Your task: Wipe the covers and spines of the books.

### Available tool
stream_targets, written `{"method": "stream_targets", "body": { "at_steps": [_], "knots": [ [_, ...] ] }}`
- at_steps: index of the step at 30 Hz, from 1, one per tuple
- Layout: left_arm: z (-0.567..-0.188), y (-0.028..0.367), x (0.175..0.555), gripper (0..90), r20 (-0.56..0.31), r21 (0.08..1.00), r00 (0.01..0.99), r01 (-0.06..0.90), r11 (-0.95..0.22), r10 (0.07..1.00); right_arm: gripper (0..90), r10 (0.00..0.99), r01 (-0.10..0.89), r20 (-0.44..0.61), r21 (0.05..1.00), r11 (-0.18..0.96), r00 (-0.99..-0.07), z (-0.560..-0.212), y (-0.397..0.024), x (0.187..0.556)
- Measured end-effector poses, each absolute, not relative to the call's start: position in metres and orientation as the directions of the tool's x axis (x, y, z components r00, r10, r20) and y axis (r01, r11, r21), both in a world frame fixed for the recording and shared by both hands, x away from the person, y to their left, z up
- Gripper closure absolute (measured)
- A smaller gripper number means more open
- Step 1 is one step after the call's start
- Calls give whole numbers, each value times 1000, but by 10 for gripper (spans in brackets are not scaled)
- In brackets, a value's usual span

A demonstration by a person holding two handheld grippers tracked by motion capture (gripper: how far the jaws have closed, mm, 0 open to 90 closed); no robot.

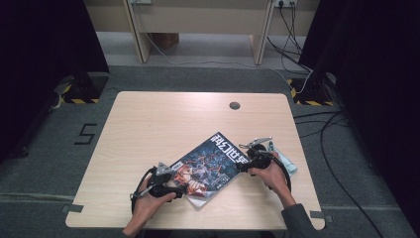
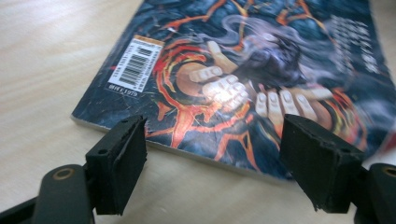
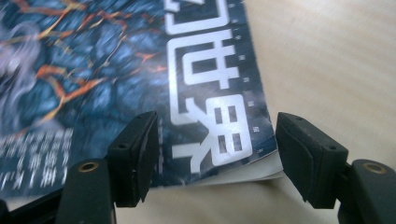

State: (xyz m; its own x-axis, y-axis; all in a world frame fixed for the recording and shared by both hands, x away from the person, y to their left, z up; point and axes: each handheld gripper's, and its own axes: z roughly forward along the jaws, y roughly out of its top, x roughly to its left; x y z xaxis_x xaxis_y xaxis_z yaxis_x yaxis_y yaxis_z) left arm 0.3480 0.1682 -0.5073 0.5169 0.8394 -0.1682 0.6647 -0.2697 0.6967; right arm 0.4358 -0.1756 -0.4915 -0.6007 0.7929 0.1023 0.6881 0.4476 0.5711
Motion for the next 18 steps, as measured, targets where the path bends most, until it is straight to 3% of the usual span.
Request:
{"method": "stream_targets", "body": {
  "at_steps": [9,12,18],
  "knots": [
    [-507,172,363,232,-162,694,499,671,-261,851,329,758,675,127,564,475,-640,-490,-183,400],
    [-507,172,361,239,-164,692,499,673,-261,851,369,760,670,129,580,463,-637,-489,-185,401],
    [-507,172,347,268,-177,675,529,679,-289,830,350,783,678,135,601,422,-607,-492,-180,416]
  ]
}}
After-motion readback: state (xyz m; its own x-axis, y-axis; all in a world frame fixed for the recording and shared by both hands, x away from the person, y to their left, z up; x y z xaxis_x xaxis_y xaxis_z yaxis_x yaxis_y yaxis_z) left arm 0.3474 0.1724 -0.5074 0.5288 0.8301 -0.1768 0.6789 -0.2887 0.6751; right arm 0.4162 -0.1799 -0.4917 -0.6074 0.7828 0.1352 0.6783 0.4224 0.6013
